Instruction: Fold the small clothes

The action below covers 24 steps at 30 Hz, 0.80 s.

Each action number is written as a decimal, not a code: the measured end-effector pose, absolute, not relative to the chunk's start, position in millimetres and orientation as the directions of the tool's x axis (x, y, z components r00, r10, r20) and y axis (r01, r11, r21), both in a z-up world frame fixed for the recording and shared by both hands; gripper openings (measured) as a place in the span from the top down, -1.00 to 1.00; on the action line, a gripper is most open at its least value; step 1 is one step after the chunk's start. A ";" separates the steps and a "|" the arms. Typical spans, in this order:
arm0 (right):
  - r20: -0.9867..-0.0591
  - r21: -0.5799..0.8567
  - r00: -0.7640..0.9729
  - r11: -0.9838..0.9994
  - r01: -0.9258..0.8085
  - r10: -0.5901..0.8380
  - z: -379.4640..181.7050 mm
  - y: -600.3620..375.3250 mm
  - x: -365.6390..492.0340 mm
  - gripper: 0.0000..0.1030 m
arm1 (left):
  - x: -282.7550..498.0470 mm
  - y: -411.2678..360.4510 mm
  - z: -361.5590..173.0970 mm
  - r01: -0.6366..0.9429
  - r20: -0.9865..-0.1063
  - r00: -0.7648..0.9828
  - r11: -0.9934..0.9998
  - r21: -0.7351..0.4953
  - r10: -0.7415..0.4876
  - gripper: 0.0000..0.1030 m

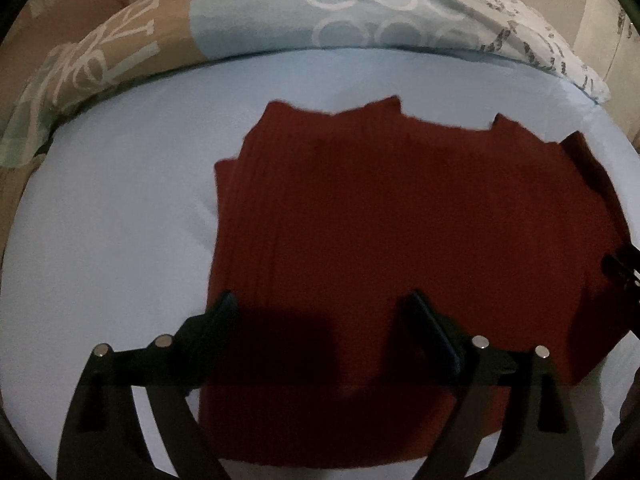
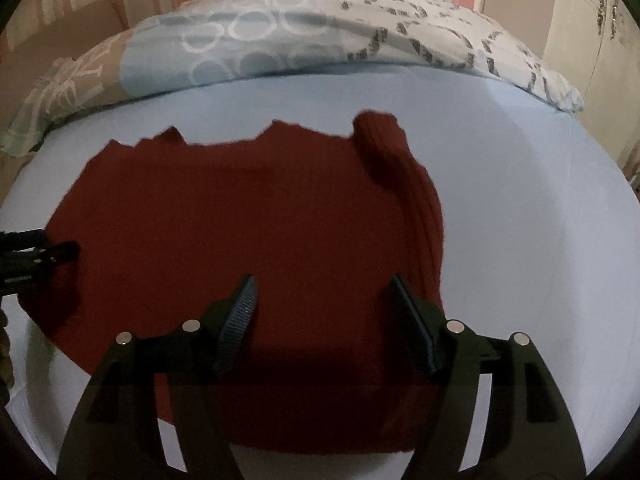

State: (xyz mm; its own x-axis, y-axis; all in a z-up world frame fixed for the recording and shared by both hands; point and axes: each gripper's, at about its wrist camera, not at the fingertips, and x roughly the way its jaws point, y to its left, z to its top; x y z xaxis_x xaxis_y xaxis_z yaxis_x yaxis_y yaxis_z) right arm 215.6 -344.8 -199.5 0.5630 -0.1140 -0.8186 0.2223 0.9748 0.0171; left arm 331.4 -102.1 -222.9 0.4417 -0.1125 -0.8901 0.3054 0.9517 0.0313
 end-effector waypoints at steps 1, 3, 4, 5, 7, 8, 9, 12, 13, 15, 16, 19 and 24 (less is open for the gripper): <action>-0.823 0.019 0.557 0.974 0.227 -0.114 -201.8 -345.0 213.5 -0.36 | 330.0 -101.4 -225.5 0.306 -0.893 0.438 0.951 0.037 -0.107 -0.72; -0.832 0.019 0.543 0.971 0.238 -0.117 -207.3 -347.0 211.9 -0.35 | 328.7 -101.3 -229.7 0.311 -0.896 0.433 0.949 0.052 -0.093 -0.76; -0.838 0.016 0.533 0.971 0.238 -0.117 -210.8 -348.2 212.9 -0.35 | 328.2 -101.5 -231.2 0.313 -0.897 0.434 0.948 0.060 -0.087 -0.77; -0.842 0.006 0.525 0.971 0.238 -0.124 -213.3 -348.8 213.8 -0.35 | 328.3 -102.0 -232.5 0.314 -0.896 0.435 0.947 0.065 -0.083 -0.78; -0.843 -0.006 0.522 0.972 0.236 -0.132 -215.3 -349.0 214.4 -0.35 | 329.7 -102.0 -234.5 0.314 -0.898 0.432 0.947 0.068 -0.079 -0.83; -0.844 -0.011 0.520 0.972 0.235 -0.135 -216.3 -349.2 215.2 -0.35 | 329.5 -101.4 -234.4 0.314 -0.899 0.432 0.947 0.067 -0.079 -0.84; -0.847 -0.012 0.515 0.972 0.236 -0.135 -218.8 -350.8 216.1 -0.36 | 330.1 -100.4 -235.5 0.314 -0.900 0.429 0.947 0.064 -0.082 -0.86; -0.853 -0.001 0.507 0.971 0.240 -0.126 -224.6 -353.3 217.6 -0.38 | 329.4 -100.9 -237.0 0.314 -0.900 0.429 0.947 0.066 -0.079 -0.88; -0.853 -0.006 0.506 0.971 0.237 -0.129 -226.0 -352.8 217.7 -0.39 | 328.8 -101.4 -237.1 0.314 -0.899 0.431 0.947 0.071 -0.076 -0.89; -0.853 -0.020 0.503 0.972 0.232 -0.137 -227.2 -350.8 217.9 -0.41 | 328.1 -101.9 -238.3 0.312 -0.898 0.435 0.947 0.075 -0.072 -0.90; -0.854 -0.026 0.501 0.973 0.231 -0.142 -227.7 -349.9 217.8 -0.41 | 327.8 -102.6 -238.8 0.313 -0.897 0.437 0.947 0.078 -0.070 -0.91; -0.854 -0.024 0.500 0.972 0.233 -0.141 -227.6 -350.5 217.3 -0.41 | 326.8 -103.1 -238.8 0.315 -0.896 0.439 0.946 0.080 -0.070 -0.91; -0.859 -0.037 0.491 0.974 0.224 -0.146 -227.5 -349.2 218.9 -0.46 | 328.1 -101.1 -238.0 0.324 -0.898 0.434 0.942 0.083 -0.071 -0.93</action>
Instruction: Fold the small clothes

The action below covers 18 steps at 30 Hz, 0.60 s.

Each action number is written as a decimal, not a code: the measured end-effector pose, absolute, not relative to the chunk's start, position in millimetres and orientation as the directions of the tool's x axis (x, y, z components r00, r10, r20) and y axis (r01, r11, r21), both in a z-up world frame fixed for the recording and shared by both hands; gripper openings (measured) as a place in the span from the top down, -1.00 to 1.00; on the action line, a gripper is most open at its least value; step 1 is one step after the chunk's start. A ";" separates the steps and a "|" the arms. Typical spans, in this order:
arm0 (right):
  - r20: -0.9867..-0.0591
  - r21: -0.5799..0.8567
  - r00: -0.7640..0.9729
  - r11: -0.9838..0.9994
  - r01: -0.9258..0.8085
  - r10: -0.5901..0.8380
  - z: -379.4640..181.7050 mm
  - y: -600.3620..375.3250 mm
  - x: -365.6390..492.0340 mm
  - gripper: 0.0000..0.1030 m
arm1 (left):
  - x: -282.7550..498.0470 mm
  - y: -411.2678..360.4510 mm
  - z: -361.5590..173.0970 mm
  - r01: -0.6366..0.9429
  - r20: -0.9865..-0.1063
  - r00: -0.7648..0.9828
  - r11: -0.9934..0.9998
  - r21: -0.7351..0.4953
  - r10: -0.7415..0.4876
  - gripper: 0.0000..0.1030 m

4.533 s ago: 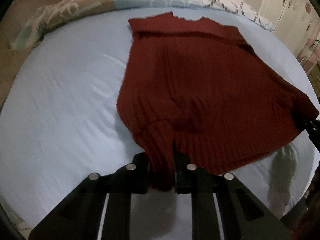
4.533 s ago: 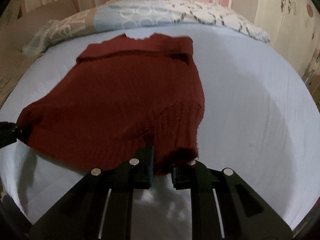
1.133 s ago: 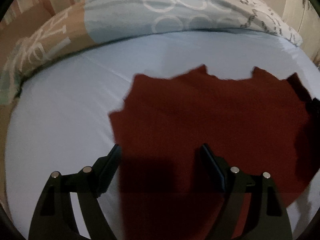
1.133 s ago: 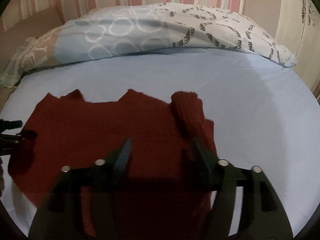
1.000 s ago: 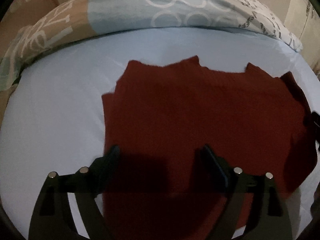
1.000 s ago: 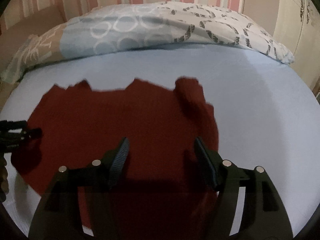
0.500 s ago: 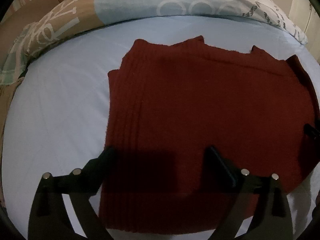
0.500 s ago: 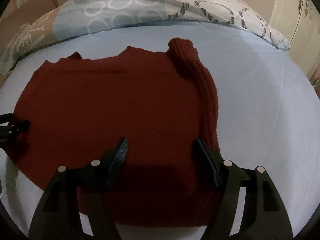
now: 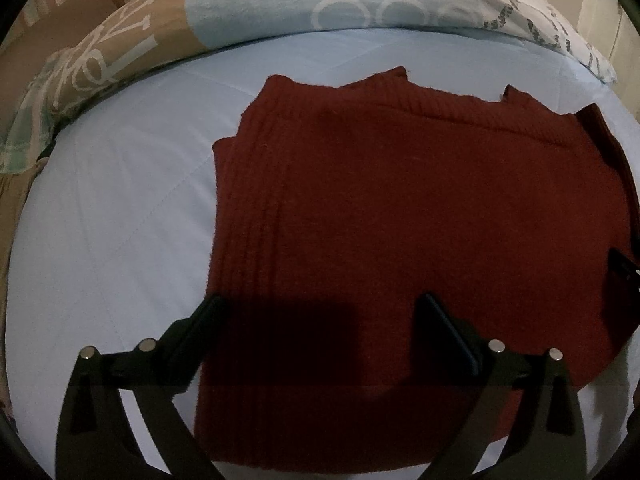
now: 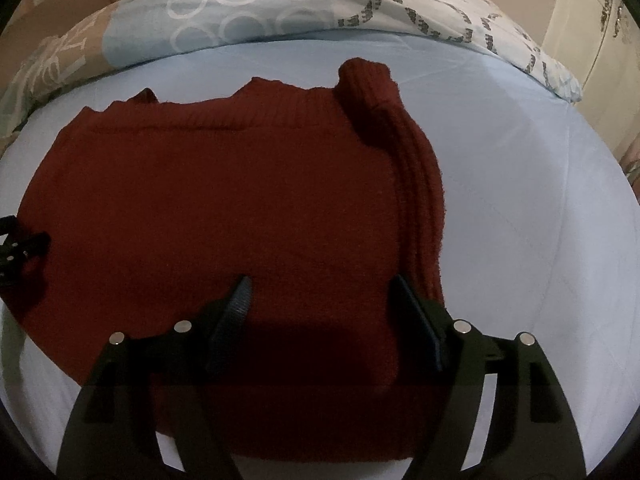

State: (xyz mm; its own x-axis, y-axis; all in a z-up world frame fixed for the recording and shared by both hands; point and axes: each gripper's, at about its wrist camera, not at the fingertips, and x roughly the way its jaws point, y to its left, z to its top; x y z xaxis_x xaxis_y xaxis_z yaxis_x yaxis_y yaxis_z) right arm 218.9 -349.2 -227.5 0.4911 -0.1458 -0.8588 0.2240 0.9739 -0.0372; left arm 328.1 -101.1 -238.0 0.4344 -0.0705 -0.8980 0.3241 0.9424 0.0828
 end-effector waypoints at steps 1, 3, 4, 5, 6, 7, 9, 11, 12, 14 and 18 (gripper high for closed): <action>-0.859 -0.037 0.490 0.974 0.224 -0.146 -227.3 -349.2 219.0 -0.46 | 328.2 -101.5 -237.9 0.326 -0.899 0.433 0.942 0.085 -0.069 -0.93; -0.861 -0.038 0.488 0.975 0.221 -0.144 -227.4 -349.3 219.0 -0.51 | 326.8 -102.6 -237.0 0.329 -0.900 0.432 0.940 0.092 -0.063 -0.95; -0.862 -0.040 0.486 0.975 0.217 -0.144 -227.8 -348.8 219.2 -0.53 | 327.3 -103.2 -236.8 0.332 -0.901 0.429 0.939 0.095 -0.061 -0.96; -0.864 -0.045 0.483 0.976 0.213 -0.145 -228.3 -348.1 219.9 -0.56 | 327.3 -103.4 -236.9 0.334 -0.902 0.428 0.938 0.098 -0.058 -0.96; -0.864 -0.051 0.481 0.977 0.208 -0.148 -228.8 -347.2 220.2 -0.58 | 327.1 -102.7 -236.9 0.334 -0.902 0.427 0.937 0.097 -0.059 -0.96; -0.865 -0.051 0.480 0.977 0.206 -0.147 -229.3 -347.2 220.6 -0.60 | 327.4 -101.9 -236.7 0.333 -0.903 0.425 0.938 0.093 -0.062 -0.96; -0.867 -0.045 0.479 0.978 0.205 -0.140 -229.9 -347.5 220.9 -0.68 | 328.4 -102.6 -236.5 0.334 -0.904 0.422 0.939 0.089 -0.064 -0.97; -0.875 -0.036 0.469 0.981 0.191 -0.124 -232.0 -346.0 222.3 -0.86 | 327.7 -103.3 -236.8 0.336 -0.904 0.422 0.937 0.093 -0.062 -0.97; -0.878 -0.047 0.461 0.982 0.185 -0.129 -232.8 -344.3 223.6 -0.94 | 327.5 -104.3 -237.2 0.339 -0.907 0.418 0.935 0.099 -0.056 -0.97; -0.880 -0.088 0.449 0.981 0.172 -0.158 -234.4 -338.1 225.1 -0.94 | 329.7 -104.5 -236.3 0.344 -0.912 0.407 0.934 0.100 -0.052 -0.97; -0.878 -0.081 0.453 0.982 0.172 -0.152 -231.4 -337.6 222.1 -0.94 | 330.7 -106.1 -230.6 0.345 -0.917 0.395 0.934 0.091 -0.057 -0.97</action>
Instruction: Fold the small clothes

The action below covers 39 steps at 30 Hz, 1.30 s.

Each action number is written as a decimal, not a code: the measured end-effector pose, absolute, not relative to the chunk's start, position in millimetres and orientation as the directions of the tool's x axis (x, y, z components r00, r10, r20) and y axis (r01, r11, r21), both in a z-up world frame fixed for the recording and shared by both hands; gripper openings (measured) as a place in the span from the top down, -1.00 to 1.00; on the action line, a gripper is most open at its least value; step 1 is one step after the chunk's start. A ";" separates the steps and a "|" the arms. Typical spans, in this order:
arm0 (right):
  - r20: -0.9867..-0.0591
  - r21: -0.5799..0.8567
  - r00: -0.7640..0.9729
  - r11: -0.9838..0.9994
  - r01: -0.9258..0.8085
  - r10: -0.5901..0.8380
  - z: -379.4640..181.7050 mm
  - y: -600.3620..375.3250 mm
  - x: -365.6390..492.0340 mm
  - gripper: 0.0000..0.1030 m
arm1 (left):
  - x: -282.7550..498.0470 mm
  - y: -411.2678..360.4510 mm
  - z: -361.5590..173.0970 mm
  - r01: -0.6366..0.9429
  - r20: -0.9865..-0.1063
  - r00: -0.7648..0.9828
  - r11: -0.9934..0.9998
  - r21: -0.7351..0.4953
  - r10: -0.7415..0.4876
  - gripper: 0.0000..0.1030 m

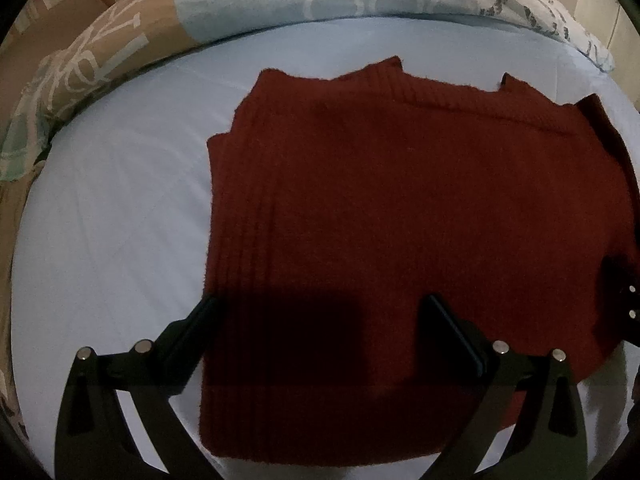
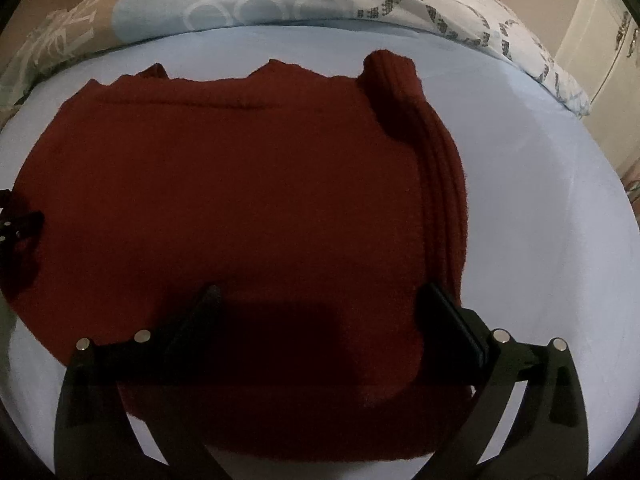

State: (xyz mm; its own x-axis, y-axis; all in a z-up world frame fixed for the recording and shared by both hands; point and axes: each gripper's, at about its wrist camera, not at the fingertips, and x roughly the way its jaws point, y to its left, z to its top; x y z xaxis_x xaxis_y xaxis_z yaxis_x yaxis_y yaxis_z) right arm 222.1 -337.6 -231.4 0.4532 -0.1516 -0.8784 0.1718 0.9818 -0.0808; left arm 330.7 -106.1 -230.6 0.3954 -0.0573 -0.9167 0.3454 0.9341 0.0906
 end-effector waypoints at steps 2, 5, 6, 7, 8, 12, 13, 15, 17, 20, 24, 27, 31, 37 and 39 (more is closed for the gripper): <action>-0.869 -0.075 0.473 0.984 0.163 -0.145 -223.5 -336.0 215.7 -0.94 | 326.2 -107.6 -226.4 0.350 -0.915 0.398 0.933 0.085 -0.066 -0.97; -0.841 -0.080 0.518 0.983 0.163 -0.155 -208.5 -333.6 199.6 -0.94 | 314.2 -111.1 -217.4 0.366 -0.911 0.403 0.928 0.069 -0.091 -0.97; -0.835 -0.078 0.527 0.981 0.175 -0.160 -203.3 -334.9 191.8 -0.94 | 312.5 -111.7 -216.6 0.368 -0.912 0.401 0.927 0.069 -0.091 -0.97; -0.832 -0.068 0.532 0.980 0.186 -0.158 -200.4 -336.8 186.6 -0.94 | 308.9 -113.9 -215.8 0.377 -0.916 0.391 0.923 0.070 -0.090 -0.97; -0.831 -0.049 0.535 0.979 0.199 -0.151 -197.5 -339.5 180.4 -0.94 | 306.0 -116.6 -216.1 0.385 -0.920 0.383 0.919 0.080 -0.080 -0.97; -0.832 0.016 0.538 0.963 0.268 -0.136 -190.8 -355.2 155.5 -0.94 | 293.8 -125.5 -210.0 0.404 -0.914 0.398 0.909 0.105 -0.072 -0.97; -0.837 0.031 0.531 0.957 0.289 -0.134 -191.6 -360.0 149.2 -0.94 | 291.3 -128.2 -208.6 0.405 -0.915 0.397 0.908 0.107 -0.069 -0.97; -0.852 0.062 0.511 0.946 0.319 -0.117 -195.1 -365.7 140.7 -0.94 | 285.9 -132.2 -206.6 0.407 -0.918 0.390 0.908 0.100 -0.074 -0.97; -0.864 0.080 0.491 0.934 0.349 -0.110 -199.7 -370.2 133.2 -0.94 | 282.0 -134.9 -204.5 0.402 -0.921 0.380 0.912 0.077 -0.089 -0.97; -0.872 0.089 0.478 0.924 0.371 -0.108 -203.7 -372.5 127.6 -0.94 | 279.4 -138.4 -203.2 0.400 -0.923 0.372 0.915 0.059 -0.103 -0.97; -0.880 0.115 0.466 0.911 0.397 -0.093 -208.1 -378.3 125.0 -0.94 | 276.3 -144.6 -202.9 0.401 -0.923 0.374 0.914 0.071 -0.093 -0.97; -0.884 0.189 0.465 0.875 0.446 -0.046 -213.5 -388.9 123.7 -0.94 | 275.3 -146.3 -201.2 0.393 -0.924 0.365 0.918 0.046 -0.110 -0.97; -0.891 0.275 0.454 0.829 0.487 0.030 -222.8 -399.7 126.3 -0.83 | 276.0 -148.1 -200.5 0.389 -0.924 0.362 0.921 0.035 -0.118 -0.97; -0.891 0.325 0.446 0.805 0.496 0.085 -229.5 -396.8 140.5 -0.68 | 277.7 -149.1 -203.0 0.386 -0.929 0.349 0.922 0.023 -0.123 -0.97; -0.890 0.320 0.450 0.811 0.489 0.080 -228.0 -394.6 144.9 -0.67 | 277.5 -149.2 -202.6 0.390 -0.929 0.347 0.921 0.020 -0.127 -0.97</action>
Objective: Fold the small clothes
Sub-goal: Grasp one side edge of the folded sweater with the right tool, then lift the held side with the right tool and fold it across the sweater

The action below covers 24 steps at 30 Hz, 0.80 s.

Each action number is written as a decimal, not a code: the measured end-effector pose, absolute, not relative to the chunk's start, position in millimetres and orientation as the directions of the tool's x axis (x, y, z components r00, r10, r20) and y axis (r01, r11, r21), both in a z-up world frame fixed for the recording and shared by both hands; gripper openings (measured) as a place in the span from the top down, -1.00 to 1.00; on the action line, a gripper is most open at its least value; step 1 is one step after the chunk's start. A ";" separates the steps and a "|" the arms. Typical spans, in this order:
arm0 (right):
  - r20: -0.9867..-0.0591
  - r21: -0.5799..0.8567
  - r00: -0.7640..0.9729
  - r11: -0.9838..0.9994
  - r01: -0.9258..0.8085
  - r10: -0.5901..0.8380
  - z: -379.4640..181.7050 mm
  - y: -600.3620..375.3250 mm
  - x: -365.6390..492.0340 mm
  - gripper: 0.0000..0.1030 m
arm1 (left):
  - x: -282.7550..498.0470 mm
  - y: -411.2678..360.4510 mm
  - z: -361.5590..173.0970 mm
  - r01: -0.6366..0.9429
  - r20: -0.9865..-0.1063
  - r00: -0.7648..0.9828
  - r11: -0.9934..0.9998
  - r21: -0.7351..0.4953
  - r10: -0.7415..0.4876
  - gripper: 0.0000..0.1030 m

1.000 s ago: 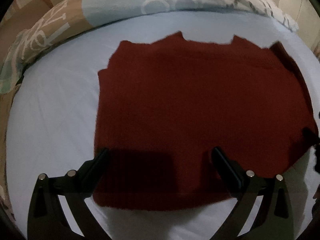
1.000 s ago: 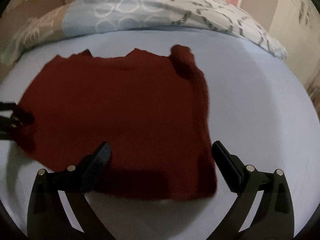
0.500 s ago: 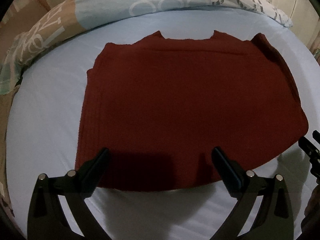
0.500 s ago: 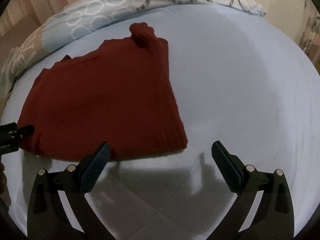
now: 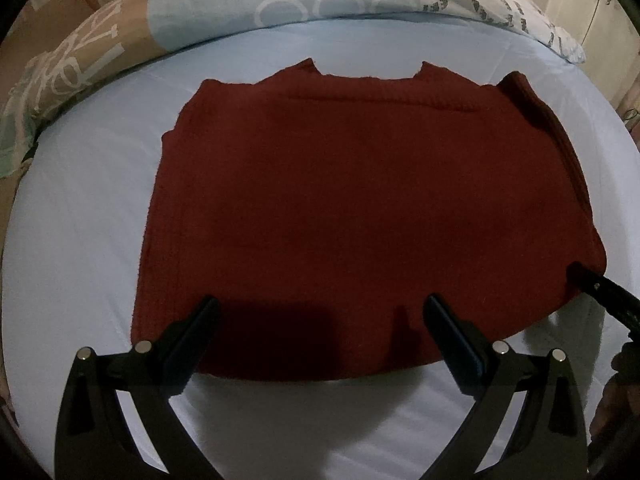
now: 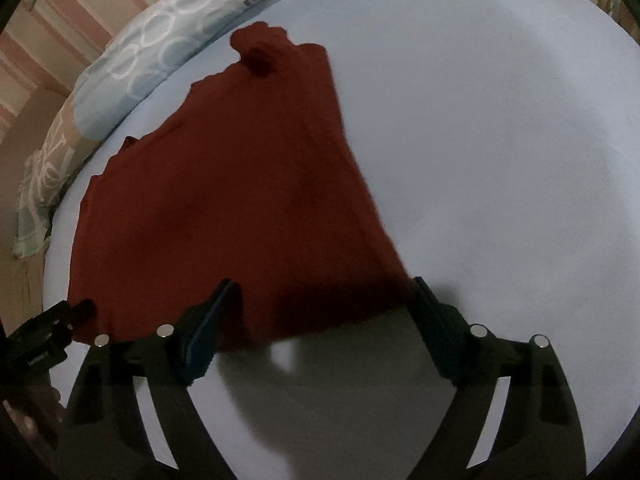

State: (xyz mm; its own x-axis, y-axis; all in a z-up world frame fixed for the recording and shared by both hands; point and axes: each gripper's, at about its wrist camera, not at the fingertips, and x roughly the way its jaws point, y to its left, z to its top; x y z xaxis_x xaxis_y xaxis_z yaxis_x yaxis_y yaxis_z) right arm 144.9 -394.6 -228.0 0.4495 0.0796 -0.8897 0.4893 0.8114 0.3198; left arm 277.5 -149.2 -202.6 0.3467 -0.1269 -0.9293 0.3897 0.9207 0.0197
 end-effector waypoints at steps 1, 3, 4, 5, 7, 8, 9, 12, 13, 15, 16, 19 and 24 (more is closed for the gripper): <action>-0.893 0.309 0.445 0.816 0.489 0.070 -228.8 -394.3 147.7 -0.68 | 277.8 -149.9 -202.4 0.392 -0.929 0.347 0.920 0.020 -0.127 -0.97; -0.894 0.311 0.443 0.812 0.494 0.073 -231.9 -395.3 152.5 -0.70 | 278.2 -149.7 -202.2 0.394 -0.929 0.349 0.919 0.022 -0.127 -0.97; -0.894 0.309 0.443 0.812 0.494 0.071 -232.9 -396.4 154.1 -0.70 | 278.6 -149.9 -202.3 0.394 -0.928 0.350 0.919 0.024 -0.126 -0.97; -0.894 0.303 0.443 0.816 0.493 0.065 -233.3 -396.2 155.7 -0.70 | 278.7 -149.5 -202.4 0.393 -0.928 0.350 0.919 0.024 -0.125 -0.97; -0.894 0.292 0.445 0.823 0.487 0.055 -233.2 -395.8 158.5 -0.70 | 279.3 -148.8 -202.3 0.393 -0.927 0.354 0.919 0.030 -0.121 -0.97; -0.894 0.287 0.446 0.826 0.486 0.049 -233.4 -396.0 160.1 -0.70 | 279.6 -148.9 -202.8 0.394 -0.927 0.355 0.919 0.032 -0.120 -0.97; -0.894 0.283 0.445 0.828 0.485 0.046 -234.3 -396.2 161.4 -0.70 | 280.1 -149.2 -203.9 0.395 -0.928 0.354 0.918 0.035 -0.118 -0.97; -0.901 0.248 0.434 0.846 0.473 0.022 -237.9 -395.2 166.6 -0.74 | 280.9 -148.4 -206.8 0.394 -0.929 0.352 0.918 0.041 -0.109 -0.97; -0.903 0.230 0.430 0.853 0.468 0.007 -239.2 -393.5 168.8 -0.74 | 281.3 -147.7 -207.6 0.391 -0.930 0.352 0.920 0.043 -0.106 -0.97; -0.903 0.203 0.430 0.865 0.459 -0.017 -239.9 -389.6 170.7 -0.62 | 282.2 -145.7 -208.2 0.384 -0.930 0.351 0.923 0.040 -0.106 -0.97; -0.902 0.185 0.431 0.875 0.447 -0.030 -239.0 -386.7 171.7 -0.52 | 282.4 -145.2 -208.6 0.382 -0.930 0.349 0.923 0.034 -0.110 -0.97; -0.900 0.147 0.433 0.895 0.422 -0.056 -235.3 -381.2 172.6 -0.15 | 282.5 -143.5 -210.9 0.372 -0.932 0.347 0.928 0.034 -0.105 -0.97; -0.890 0.113 0.449 0.912 0.393 -0.083 -227.0 -374.3 174.4 0.44 | 284.7 -141.1 -213.2 0.356 -0.933 0.348 0.934 0.041 -0.092 -0.97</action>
